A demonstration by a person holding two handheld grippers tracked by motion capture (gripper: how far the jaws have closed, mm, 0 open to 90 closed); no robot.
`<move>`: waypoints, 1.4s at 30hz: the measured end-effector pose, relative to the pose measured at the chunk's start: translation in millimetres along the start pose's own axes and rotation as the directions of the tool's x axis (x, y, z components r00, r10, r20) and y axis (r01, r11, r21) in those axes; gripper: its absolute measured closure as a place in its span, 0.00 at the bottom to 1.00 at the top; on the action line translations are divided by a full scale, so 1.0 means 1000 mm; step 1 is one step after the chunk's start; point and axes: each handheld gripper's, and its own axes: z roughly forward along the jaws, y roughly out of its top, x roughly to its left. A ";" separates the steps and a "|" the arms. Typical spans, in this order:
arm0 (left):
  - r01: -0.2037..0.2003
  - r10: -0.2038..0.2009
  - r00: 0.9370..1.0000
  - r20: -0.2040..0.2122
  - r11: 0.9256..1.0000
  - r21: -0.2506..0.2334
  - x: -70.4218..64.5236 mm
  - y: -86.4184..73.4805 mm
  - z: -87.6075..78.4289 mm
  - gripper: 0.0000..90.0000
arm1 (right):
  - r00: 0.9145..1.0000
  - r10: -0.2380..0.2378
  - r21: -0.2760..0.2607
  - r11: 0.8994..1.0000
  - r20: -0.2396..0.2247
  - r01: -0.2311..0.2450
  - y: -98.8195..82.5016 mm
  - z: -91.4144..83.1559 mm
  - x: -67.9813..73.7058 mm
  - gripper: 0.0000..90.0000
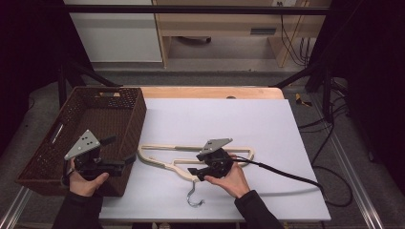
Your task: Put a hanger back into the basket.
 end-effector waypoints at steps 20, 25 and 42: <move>-0.011 0.011 1.000 0.003 1.000 0.012 -0.002 -0.001 0.004 0.03 | 0.997 -0.022 0.166 0.986 -0.077 0.035 -0.021 0.052 -0.001 0.64; -0.012 0.012 1.000 0.005 1.000 0.016 -0.003 -0.001 0.005 0.03 | 0.995 -0.036 0.164 0.985 -0.096 0.052 -0.024 0.058 -0.003 0.73; -0.060 0.058 0.998 0.032 0.997 0.053 -0.010 0.000 0.013 0.04 | 0.980 -0.079 0.159 0.981 -0.180 0.108 -0.017 0.050 -0.011 0.78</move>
